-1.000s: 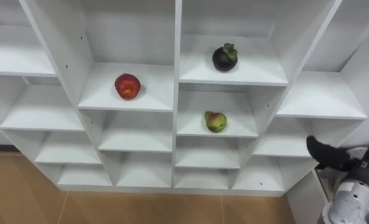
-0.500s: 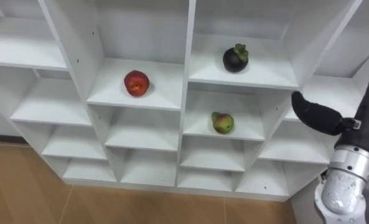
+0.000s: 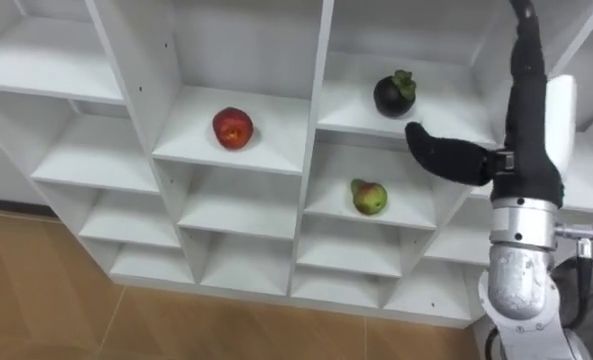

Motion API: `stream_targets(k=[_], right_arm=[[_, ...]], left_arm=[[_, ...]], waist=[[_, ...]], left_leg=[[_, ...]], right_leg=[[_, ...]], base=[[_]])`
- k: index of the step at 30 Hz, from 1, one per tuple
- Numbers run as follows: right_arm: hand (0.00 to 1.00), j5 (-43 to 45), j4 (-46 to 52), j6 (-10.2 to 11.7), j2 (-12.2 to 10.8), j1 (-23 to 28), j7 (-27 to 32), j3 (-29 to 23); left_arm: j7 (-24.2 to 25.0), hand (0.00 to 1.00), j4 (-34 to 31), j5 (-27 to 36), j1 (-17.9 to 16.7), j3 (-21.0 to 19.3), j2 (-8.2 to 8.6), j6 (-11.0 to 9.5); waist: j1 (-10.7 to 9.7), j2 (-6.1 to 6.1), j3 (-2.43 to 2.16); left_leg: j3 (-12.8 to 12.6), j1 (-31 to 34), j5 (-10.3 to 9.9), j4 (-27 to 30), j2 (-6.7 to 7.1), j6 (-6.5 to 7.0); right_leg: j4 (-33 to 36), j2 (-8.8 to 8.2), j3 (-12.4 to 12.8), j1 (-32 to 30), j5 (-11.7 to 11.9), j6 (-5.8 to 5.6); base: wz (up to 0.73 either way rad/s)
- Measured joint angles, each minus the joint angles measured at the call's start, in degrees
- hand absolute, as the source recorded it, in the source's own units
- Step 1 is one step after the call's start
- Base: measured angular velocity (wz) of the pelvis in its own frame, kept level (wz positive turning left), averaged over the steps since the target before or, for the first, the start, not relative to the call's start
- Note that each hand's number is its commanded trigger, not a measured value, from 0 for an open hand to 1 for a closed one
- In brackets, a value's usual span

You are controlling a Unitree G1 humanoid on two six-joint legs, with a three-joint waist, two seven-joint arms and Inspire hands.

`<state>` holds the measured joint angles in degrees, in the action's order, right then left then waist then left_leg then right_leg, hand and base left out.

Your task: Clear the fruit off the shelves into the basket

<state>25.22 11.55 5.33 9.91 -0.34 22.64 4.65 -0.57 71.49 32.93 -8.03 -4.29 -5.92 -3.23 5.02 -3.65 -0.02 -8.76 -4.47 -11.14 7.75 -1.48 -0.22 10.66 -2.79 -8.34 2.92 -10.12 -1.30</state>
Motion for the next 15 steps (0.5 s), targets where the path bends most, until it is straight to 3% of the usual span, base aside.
stream_targets(k=[7, 11, 15], right_arm=[[0.0, -1.58, -0.04, -1.22, 0.08, -1.7, -2.08, 3.19], [0.0, -5.83, -0.03, -1.27, 0.07, -1.72, -3.08, 3.15], [0.0, -9.84, -0.17, -1.31, 0.07, -2.39, -4.47, 3.11]], left_arm=[[0.14, 1.0, 0.0, 0.18, 0.2, 0.01, -0.38, 0.44], [0.12, 1.0, -0.08, 0.14, 0.44, -0.03, -0.44, 0.43], [0.12, 1.0, -0.26, 0.02, -0.07, -0.03, -0.26, 0.42]], waist=[[1.15, -0.52, 0.14], [1.54, -0.71, 0.13], [1.83, -0.44, 0.31]], left_leg=[[0.5, 0.05, 0.01, 0.11, 0.03, 0.01], [1.53, 0.79, 0.02, 0.7, 0.12, 0.04], [1.67, 1.0, 0.02, 0.87, 0.09, 0.03]], right_leg=[[-0.06, -0.15, -0.95, 0.14, 0.0, 0.0], [-0.11, -0.41, -2.77, 0.13, 0.0, -0.01], [-0.11, -0.4, -2.95, 0.26, 0.01, 0.0]], base=[[0.03], [0.14], [0.02]])
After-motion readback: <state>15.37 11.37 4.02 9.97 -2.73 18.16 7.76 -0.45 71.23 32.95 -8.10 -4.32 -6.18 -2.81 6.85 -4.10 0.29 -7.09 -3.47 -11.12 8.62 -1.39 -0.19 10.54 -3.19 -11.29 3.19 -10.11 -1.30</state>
